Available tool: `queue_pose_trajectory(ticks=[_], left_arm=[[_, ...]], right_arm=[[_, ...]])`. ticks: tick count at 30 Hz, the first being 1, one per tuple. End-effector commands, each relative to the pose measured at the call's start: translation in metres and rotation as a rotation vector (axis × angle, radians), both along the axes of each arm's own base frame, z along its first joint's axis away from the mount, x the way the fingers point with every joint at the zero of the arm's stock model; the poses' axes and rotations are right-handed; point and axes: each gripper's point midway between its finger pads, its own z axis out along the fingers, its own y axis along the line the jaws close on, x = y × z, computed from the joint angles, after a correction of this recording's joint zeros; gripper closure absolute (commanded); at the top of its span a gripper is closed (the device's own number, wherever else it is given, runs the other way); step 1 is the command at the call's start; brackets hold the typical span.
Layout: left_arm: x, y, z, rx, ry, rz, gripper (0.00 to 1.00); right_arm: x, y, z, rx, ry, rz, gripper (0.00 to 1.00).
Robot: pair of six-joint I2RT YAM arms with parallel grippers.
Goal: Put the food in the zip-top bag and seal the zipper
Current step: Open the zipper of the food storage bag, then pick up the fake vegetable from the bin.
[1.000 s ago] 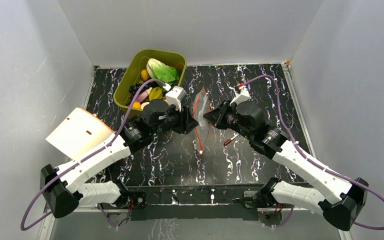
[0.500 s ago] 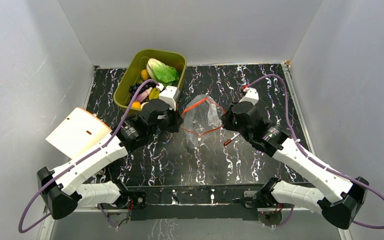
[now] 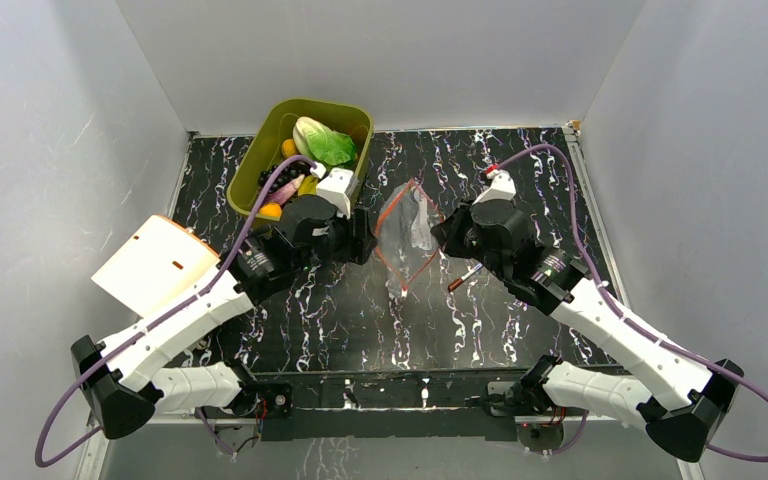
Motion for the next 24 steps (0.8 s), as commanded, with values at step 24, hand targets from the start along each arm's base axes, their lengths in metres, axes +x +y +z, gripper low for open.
queue_pose_trajectory(ticks=[24], left_arm=[[0.154,0.11,0.015,-0.078,-0.05,0.453,0.26]], right_arm=[[-0.003,0.036,0.039,0.188,-0.089,0.145,1.0]])
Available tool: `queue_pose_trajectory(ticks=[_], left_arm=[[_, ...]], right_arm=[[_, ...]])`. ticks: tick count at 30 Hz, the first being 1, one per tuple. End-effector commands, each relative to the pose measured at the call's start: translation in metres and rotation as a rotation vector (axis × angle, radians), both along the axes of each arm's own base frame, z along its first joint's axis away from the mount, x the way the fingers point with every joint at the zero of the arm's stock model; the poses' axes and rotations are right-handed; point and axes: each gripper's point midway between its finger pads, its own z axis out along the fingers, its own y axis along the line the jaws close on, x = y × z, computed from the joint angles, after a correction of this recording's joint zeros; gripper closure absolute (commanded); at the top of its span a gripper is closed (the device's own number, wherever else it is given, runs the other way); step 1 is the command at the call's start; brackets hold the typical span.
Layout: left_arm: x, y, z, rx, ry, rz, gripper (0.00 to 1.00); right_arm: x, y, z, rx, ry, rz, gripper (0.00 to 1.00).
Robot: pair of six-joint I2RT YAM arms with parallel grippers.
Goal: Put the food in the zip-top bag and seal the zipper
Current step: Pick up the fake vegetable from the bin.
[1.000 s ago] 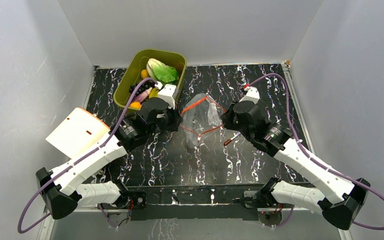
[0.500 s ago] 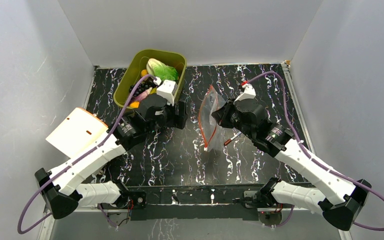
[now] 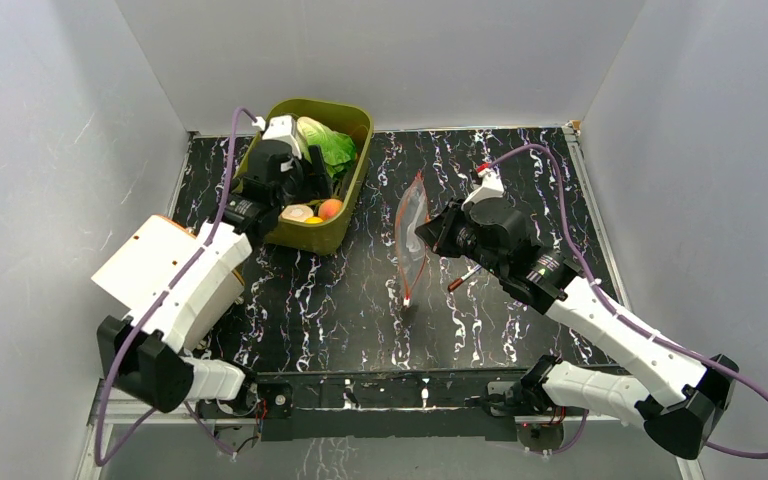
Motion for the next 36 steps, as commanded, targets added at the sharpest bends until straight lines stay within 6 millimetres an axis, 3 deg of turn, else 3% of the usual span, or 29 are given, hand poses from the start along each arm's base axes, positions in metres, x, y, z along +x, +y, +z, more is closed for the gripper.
queue_pose_trajectory(ticks=[1,9,17,29,36], left_arm=[[0.042,0.013,0.003,-0.108,-0.035,0.063,0.26],[0.111,0.039,-0.032,-0.165,0.02,0.186,0.25],[0.167,0.023,-0.035,-0.257,-0.013,0.159,0.22],[0.21,0.018,-0.084,-0.27,0.015,0.195,0.23],[0.229,0.016,-0.1,-0.273,-0.001,0.191,0.29]], right_arm=[[0.001,0.004,0.028,0.075,-0.083,0.019,1.0],[0.0,0.004,0.025,0.077,-0.083,0.027,1.0],[-0.003,0.005,0.027,0.081,-0.077,0.035,1.0],[-0.002,0.007,0.033,0.091,-0.08,0.038,1.0],[-0.004,0.006,0.031,0.098,-0.072,0.033,1.0]])
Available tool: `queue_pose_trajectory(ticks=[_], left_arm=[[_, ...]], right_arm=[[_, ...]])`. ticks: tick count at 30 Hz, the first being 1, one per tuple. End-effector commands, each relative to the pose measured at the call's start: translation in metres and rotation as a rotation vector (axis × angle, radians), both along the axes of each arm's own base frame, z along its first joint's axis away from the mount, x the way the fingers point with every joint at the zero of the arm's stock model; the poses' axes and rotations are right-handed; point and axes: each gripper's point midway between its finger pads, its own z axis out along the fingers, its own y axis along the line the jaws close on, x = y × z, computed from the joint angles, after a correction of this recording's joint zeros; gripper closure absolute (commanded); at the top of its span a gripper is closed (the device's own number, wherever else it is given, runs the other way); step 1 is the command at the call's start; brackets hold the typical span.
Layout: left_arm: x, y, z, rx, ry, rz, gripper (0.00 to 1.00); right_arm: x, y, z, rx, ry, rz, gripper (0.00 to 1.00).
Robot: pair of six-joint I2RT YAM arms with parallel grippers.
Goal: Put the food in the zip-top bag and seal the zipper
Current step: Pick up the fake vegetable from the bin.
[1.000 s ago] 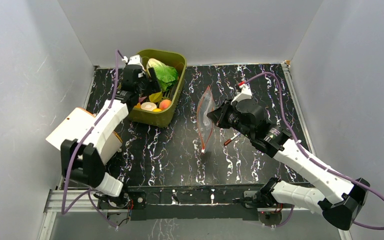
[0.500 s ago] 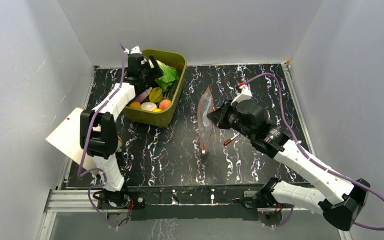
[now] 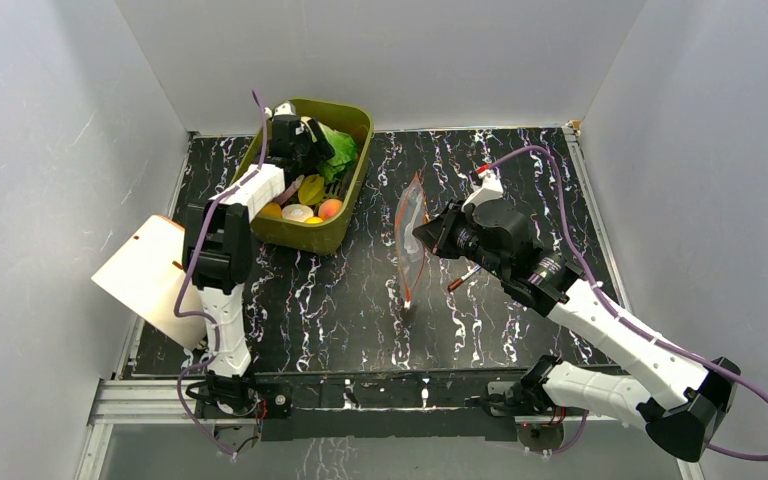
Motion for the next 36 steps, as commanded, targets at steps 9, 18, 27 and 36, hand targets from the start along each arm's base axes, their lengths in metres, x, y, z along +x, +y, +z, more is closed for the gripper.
queue_pose_trajectory(ticks=[9,18,27,36], left_arm=[[0.016,-0.004,0.02,-0.03,-0.076,-0.021,0.65],[-0.008,-0.002,0.066,0.05,-0.149,-0.123,1.0],[-0.053,-0.007,0.103,0.077,-0.146,-0.245,1.0],[-0.117,-0.006,0.126,0.104,-0.093,-0.365,1.0]], right_arm=[[0.006,-0.002,0.023,0.048,-0.051,-0.031,1.0],[0.011,-0.009,0.024,-0.003,-0.1,-0.046,1.0],[0.014,-0.013,0.044,-0.051,-0.206,-0.032,1.0],[0.026,-0.031,0.08,-0.129,-0.364,-0.091,1.0]])
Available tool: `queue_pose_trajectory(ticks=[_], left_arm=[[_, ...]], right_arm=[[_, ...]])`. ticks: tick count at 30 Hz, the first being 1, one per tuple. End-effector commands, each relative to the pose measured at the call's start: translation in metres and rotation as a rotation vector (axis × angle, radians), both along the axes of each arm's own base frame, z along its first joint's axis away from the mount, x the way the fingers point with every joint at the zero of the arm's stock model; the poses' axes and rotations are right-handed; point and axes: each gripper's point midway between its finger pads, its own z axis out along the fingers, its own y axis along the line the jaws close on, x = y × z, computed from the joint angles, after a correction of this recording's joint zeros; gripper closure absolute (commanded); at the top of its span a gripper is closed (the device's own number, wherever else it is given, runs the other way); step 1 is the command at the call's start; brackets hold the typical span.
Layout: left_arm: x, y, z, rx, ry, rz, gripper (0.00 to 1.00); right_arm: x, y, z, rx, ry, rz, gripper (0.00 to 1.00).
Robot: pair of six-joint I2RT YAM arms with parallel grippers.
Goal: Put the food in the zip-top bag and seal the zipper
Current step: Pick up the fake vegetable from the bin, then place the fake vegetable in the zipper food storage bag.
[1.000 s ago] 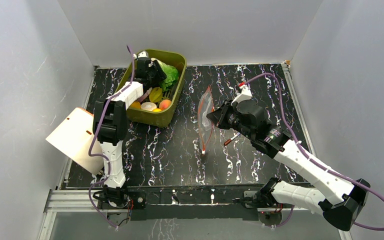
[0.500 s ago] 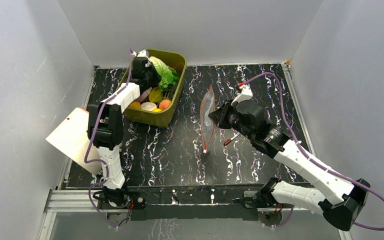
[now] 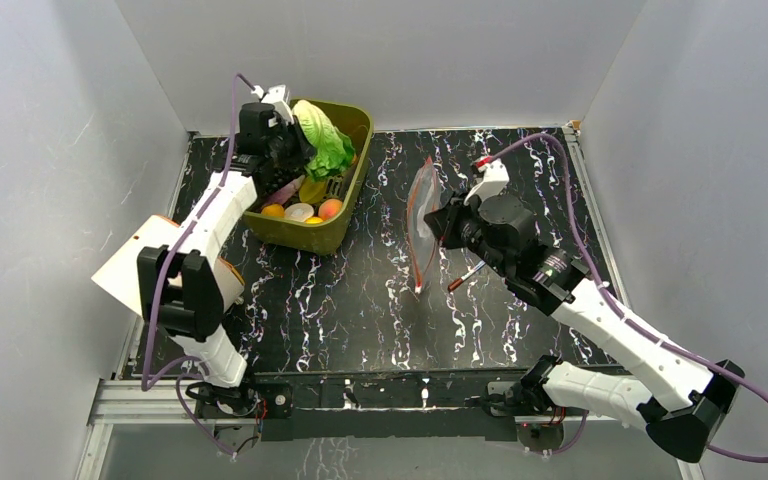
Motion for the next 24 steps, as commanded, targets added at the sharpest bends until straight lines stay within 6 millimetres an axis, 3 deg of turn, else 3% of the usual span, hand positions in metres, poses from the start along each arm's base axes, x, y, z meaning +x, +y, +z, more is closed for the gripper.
queue_pose_trajectory(ticks=[1,4,9,15,24], left_arm=[[-0.043,-0.001,0.025,0.014,0.009,-0.101,1.0],[-0.069,-0.002,0.031,0.007,0.029,-0.144,1.0],[-0.112,-0.011,0.05,-0.049,0.048,-0.227,1.0],[-0.17,-0.037,0.052,-0.195,0.109,-0.407,1.0],[-0.231,-0.049,0.058,-0.25,0.1,-0.566,1.0]], right_arm=[[0.012,-0.013,0.069,0.028,-0.218,-0.052,1.0],[0.017,-0.012,0.076,-0.018,-0.252,-0.046,1.0],[0.03,-0.008,0.068,-0.141,-0.288,-0.026,1.0],[0.047,-0.011,0.055,-0.304,-0.32,-0.035,1.0],[0.058,-0.006,0.037,-0.402,-0.339,-0.006,1.0]])
